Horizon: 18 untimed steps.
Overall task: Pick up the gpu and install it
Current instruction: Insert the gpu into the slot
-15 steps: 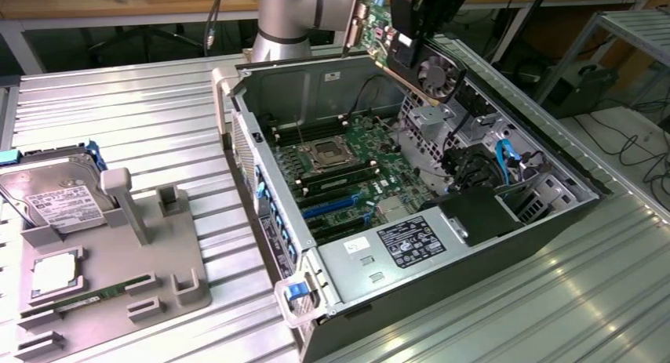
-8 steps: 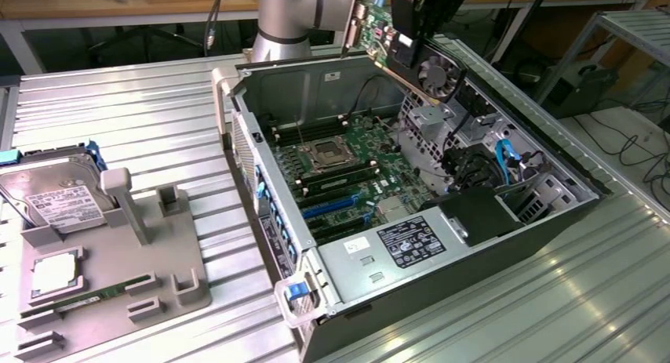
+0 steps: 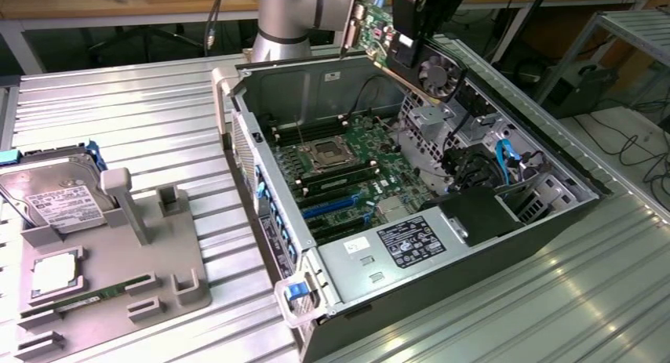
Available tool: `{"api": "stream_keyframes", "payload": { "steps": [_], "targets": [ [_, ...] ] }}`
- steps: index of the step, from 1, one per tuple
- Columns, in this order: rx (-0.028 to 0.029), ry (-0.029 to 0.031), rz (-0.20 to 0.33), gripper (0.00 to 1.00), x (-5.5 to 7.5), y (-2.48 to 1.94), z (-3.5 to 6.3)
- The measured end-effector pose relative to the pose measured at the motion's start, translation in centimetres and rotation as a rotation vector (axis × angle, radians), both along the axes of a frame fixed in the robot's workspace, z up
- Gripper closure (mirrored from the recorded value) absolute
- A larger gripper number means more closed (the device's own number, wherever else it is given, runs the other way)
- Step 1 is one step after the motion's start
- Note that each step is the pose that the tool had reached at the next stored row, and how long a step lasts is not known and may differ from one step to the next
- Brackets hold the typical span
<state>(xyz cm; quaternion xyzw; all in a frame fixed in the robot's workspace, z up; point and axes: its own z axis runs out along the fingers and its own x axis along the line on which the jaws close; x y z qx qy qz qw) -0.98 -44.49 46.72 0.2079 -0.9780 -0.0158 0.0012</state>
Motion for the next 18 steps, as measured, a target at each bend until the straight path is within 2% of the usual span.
{"api": "stream_keyframes", "payload": {
  "steps": [18],
  "targets": [
    [0.0000, 0.0000, 0.054, 0.73, 0.00, 0.00, 0.00]
  ]
}}
